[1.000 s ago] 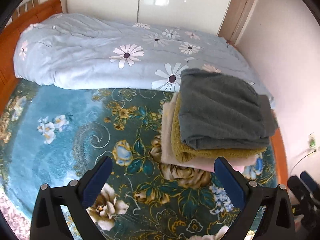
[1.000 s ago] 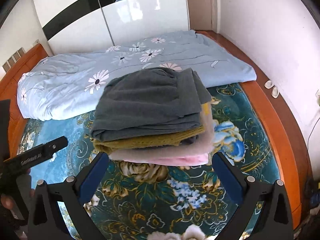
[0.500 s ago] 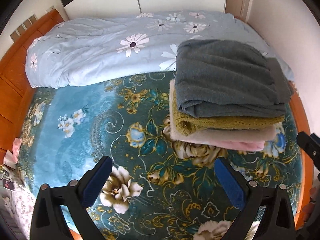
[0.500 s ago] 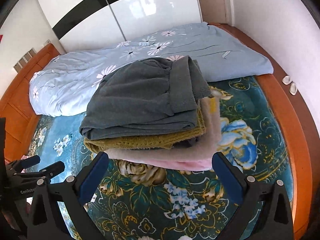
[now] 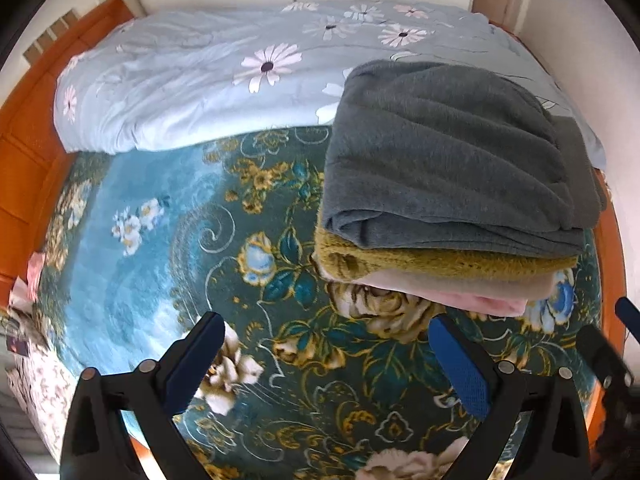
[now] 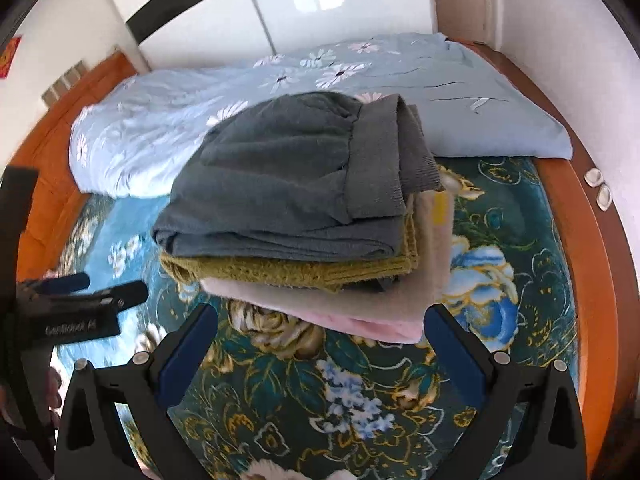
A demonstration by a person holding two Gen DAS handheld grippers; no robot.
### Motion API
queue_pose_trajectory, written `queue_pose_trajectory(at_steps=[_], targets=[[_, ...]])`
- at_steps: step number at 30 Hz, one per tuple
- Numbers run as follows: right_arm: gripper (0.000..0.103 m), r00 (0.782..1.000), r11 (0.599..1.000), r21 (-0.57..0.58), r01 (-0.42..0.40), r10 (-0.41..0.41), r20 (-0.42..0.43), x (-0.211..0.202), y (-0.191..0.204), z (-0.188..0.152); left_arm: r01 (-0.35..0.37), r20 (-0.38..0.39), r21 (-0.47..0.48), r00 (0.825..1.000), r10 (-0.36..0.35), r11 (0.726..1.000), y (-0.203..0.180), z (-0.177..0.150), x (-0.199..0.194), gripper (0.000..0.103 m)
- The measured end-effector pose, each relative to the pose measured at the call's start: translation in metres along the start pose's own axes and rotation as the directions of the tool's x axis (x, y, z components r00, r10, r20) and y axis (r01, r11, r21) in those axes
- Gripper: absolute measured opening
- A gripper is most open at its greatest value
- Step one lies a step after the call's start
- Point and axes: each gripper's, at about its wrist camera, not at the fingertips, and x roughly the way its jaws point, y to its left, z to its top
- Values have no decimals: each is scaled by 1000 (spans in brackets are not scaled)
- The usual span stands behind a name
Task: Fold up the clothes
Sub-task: 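Open both grippers and withdraw from the stack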
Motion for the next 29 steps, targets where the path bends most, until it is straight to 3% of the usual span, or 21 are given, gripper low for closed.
queue_pose_trajectory(at_steps=[20,29], targets=[[103,995,994,-96,53,-61,-75,8,12,15,72,-39,-70,996,-75,995,19,-14,14,103],[103,991,989,-105,107,-116,-74,-8,16,15,214,-34,-114,975,-219,970,23,-21,6,103]])
